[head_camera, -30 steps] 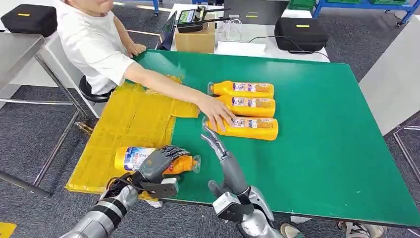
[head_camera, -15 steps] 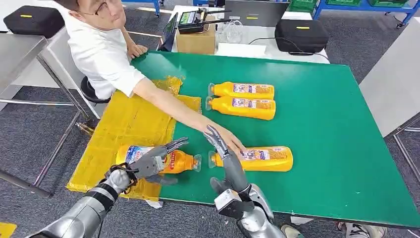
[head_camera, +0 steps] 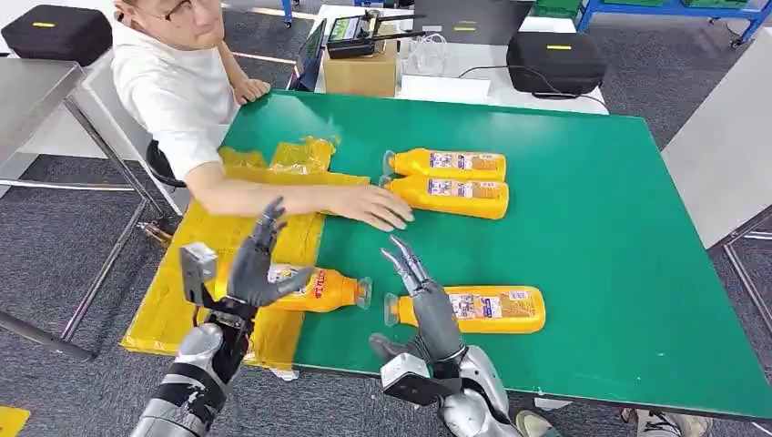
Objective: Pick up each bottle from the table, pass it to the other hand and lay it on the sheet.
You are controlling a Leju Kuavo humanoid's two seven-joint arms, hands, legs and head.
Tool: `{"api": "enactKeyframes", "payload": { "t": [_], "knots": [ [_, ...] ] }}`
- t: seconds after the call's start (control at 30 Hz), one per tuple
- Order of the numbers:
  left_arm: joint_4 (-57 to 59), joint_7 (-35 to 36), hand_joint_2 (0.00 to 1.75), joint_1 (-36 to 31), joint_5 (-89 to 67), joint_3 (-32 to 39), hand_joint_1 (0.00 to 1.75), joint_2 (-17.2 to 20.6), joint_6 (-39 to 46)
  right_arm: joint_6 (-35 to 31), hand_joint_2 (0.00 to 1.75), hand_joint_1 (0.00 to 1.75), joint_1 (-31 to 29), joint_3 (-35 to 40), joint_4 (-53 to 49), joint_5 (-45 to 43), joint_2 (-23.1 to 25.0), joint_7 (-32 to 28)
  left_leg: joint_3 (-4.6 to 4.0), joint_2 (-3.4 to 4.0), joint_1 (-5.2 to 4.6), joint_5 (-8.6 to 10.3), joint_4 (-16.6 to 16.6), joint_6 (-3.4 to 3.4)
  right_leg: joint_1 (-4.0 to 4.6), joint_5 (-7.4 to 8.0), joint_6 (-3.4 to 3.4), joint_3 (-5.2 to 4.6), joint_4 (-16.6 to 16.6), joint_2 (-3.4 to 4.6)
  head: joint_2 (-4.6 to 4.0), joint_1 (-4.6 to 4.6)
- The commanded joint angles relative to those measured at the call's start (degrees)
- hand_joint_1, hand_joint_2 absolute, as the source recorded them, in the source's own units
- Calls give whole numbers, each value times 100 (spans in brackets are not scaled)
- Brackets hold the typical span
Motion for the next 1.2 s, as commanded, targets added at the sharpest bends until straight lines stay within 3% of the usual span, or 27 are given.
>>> {"api": "enactKeyframes", "payload": {
  "t": [0.03, 0.2, 0.4, 0.73, 0.93, 1.2],
  "knots": [
    [-2716, -90, 175, 932, 1109, 1292, 0, -754, 549, -323, 175, 0, 798, -584, -741, 828, -971, 565, 2, -8, 3, -10, -5, 14, 7, -7, -16, 4, -10, -6, 0, -2],
    [-3245, -431, 175, 1212, 1256, 1507, 0, -868, 477, -445, 175, 0, 1076, -894, -966, 1573, -1258, 1080, -23, -8, 3, -11, -6, 20, 9, -7, -23, -24, -14, -4, 0, -2],
    [-3271, -465, 175, 1247, 1203, 1453, 0, -864, 430, -510, 175, 0, 1048, -988, -895, 1825, -1302, 1222, -39, -4, -1, -6, -6, 13, 3, -3, -15, -41, -9, -2, 0, -2],
    [-3627, -639, 175, 1568, 465, 974, 0, -789, 428, 145, 175, 0, 936, -1256, -903, 2845, -1953, 2098, -31, -9, -1, -9, -7, 18, 4, -6, -18, -33, -13, -5, 0, -2],
    [-3456, -573, 175, 1494, 458, 794, 0, -711, 353, 616, 175, 0, 243, -1635, 271, 2385, -1874, 1975, -21, -4, -1, -2, -18, 23, 6, 4, -28, -23, -25, 2, 2, -2],
    [-3393, -525, 175, 1480, 449, 764, 0, -675, 348, 754, 175, 0, -40, -1589, 717, 2386, -1826, 2023, -20, 0, 0, -6, -15, 14, 5, 0, -19, -28, -17, 5, 0, -4]
  ]
}}
